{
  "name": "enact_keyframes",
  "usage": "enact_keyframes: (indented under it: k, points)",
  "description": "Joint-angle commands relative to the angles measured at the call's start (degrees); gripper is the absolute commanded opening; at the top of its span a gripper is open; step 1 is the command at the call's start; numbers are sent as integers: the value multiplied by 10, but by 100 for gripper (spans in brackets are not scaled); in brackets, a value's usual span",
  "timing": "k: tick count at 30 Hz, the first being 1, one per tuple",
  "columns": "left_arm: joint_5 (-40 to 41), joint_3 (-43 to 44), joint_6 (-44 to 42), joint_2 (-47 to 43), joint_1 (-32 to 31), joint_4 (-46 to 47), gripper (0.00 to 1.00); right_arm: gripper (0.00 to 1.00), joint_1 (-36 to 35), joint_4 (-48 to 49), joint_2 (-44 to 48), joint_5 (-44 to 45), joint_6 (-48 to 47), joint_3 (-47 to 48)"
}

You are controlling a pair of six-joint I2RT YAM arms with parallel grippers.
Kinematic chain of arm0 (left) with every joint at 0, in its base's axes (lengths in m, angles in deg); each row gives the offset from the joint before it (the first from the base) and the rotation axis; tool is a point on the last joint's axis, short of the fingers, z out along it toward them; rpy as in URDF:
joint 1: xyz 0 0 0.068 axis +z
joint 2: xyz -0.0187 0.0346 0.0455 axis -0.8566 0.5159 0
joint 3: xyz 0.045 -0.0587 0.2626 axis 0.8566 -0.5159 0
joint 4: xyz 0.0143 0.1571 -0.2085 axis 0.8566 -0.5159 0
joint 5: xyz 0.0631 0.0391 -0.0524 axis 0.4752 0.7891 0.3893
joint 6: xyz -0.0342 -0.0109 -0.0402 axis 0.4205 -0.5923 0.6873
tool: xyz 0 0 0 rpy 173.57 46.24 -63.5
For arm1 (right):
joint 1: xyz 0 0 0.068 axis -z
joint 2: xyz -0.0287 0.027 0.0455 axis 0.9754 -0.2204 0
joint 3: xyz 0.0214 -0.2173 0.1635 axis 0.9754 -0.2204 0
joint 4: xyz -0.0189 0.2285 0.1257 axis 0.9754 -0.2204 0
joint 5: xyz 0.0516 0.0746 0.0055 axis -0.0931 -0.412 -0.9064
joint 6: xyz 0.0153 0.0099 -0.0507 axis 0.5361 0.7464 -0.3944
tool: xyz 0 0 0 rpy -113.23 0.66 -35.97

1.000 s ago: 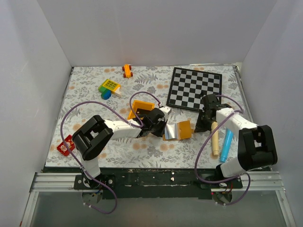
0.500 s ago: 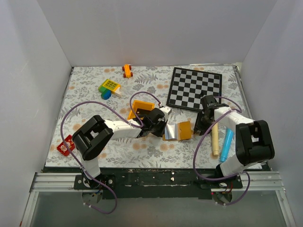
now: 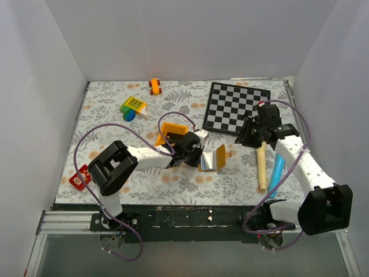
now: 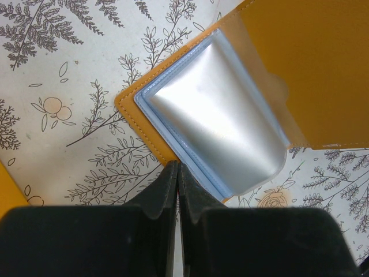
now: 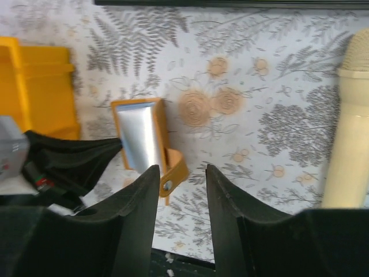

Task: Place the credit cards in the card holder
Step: Open the card holder at the center of the board.

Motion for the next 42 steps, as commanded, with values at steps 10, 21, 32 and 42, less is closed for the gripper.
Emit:
enact_keyframes:
  k: [10, 21, 32, 42]
  points:
    - [6, 13, -7, -2, -1, -3, 0, 1, -71, 122, -39, -181, 17, 15]
    - [12, 9, -3, -6, -1, -4, 0, 1, -144, 98, -179, -87, 15, 39]
    - [11, 13, -1, -1, -1, -4, 0, 1, -145, 14, -178, 61, -17, 27]
    - [13, 11, -3, -2, -1, -7, 0, 1, -145, 121, -215, 18, 7, -47]
